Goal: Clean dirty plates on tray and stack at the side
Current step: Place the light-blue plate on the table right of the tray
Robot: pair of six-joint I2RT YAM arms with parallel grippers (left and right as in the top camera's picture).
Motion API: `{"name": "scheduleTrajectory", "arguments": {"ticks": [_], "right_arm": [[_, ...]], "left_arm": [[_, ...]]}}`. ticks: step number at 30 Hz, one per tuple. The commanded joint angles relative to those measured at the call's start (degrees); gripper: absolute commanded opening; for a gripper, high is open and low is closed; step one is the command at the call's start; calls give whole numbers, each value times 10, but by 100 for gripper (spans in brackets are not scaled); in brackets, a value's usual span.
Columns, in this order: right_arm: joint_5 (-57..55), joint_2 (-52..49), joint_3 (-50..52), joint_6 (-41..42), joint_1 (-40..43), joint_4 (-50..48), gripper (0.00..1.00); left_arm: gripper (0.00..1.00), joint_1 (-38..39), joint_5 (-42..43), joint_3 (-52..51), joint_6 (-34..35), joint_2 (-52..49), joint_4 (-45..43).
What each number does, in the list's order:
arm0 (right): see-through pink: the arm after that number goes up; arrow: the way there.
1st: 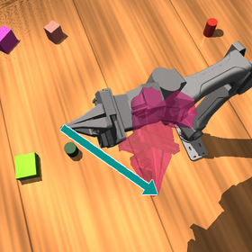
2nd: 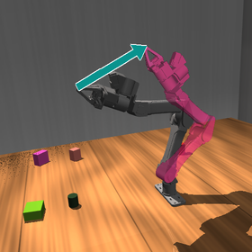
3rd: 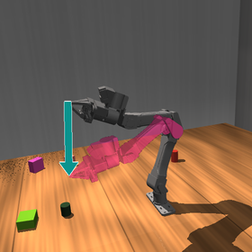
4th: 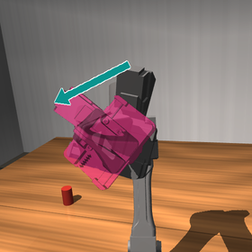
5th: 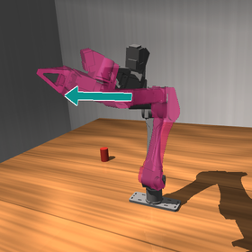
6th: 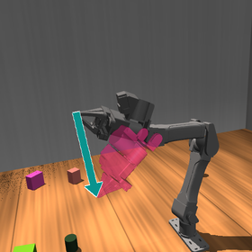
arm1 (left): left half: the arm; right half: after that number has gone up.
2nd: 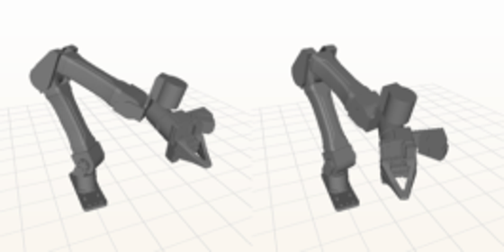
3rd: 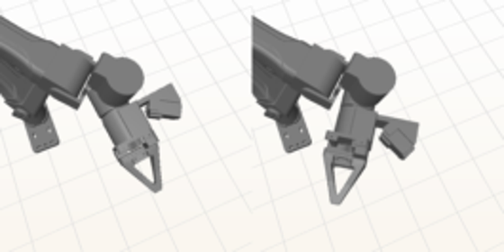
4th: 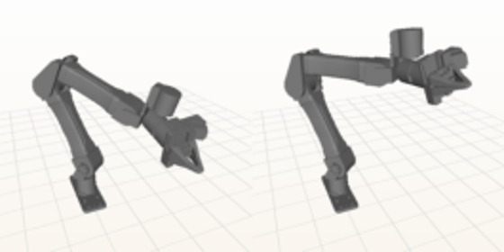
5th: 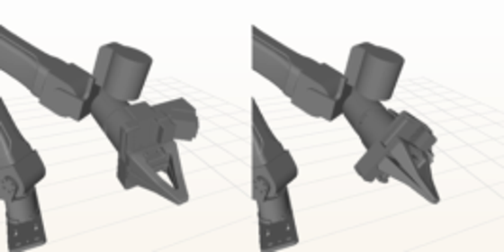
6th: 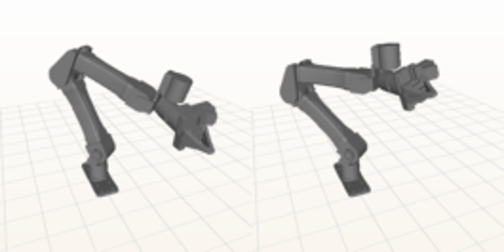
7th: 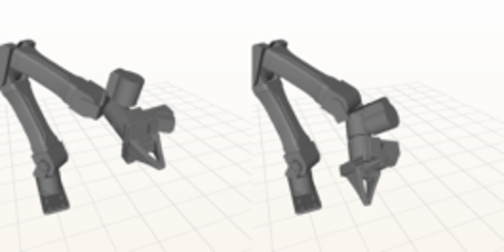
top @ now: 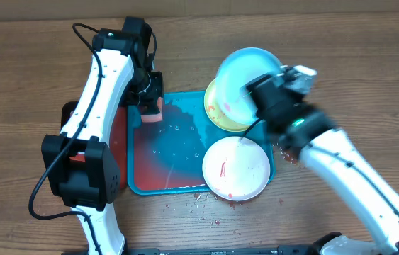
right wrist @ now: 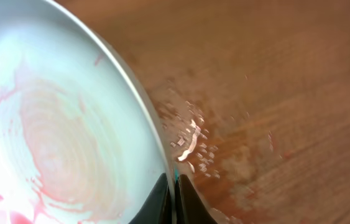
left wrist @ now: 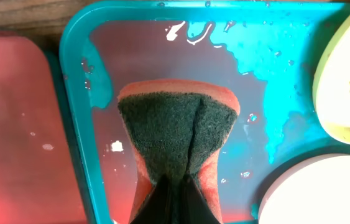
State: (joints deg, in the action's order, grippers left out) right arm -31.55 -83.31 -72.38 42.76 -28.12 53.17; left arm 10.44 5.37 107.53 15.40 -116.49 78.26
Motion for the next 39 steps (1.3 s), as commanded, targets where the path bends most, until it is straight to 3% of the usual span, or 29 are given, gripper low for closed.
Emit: {"name": "scheduleTrajectory", "arguments": {"ticks": [1, 4, 9, 14, 21, 22, 24, 26, 30, 34, 39], "right_arm": [[210, 5, -4, -94, 120, -3, 4], [298, -2, 10, -143, 229, 4, 4], [335, -30, 65, -165, 366, 0, 4], [363, -43, 155, -177, 417, -61, 4], [362, -43, 252, -170, 424, -155, 4], [363, -43, 256, -170, 424, -161, 11], [369, -43, 257, -171, 423, -165, 65], [393, -42, 254, -176, 423, -156, 73], [468, -40, 226, -198, 423, -94, 72], [557, -20, 205, -255, 418, -40, 62], [586, 25, 205, -279, 389, 2, 61]], "left_arm": [[4, 18, 3, -1, -13, 3, 0], [4, 33, -1, -1, -13, 3, -3], [4, 50, -10, -1, -13, 3, -10], [4, 61, -11, -1, -12, 3, -24], [5, 65, -11, -1, -13, 3, -25], [4, 65, -11, -1, -13, 3, -26], [4, 65, -11, -1, -13, 3, -25], [4, 65, -12, -1, -14, 3, -25], [4, 65, -13, -1, -30, 3, -26], [5, 65, -13, -1, -38, 5, -21], [4, 70, -13, -1, -36, 19, 0]]}}
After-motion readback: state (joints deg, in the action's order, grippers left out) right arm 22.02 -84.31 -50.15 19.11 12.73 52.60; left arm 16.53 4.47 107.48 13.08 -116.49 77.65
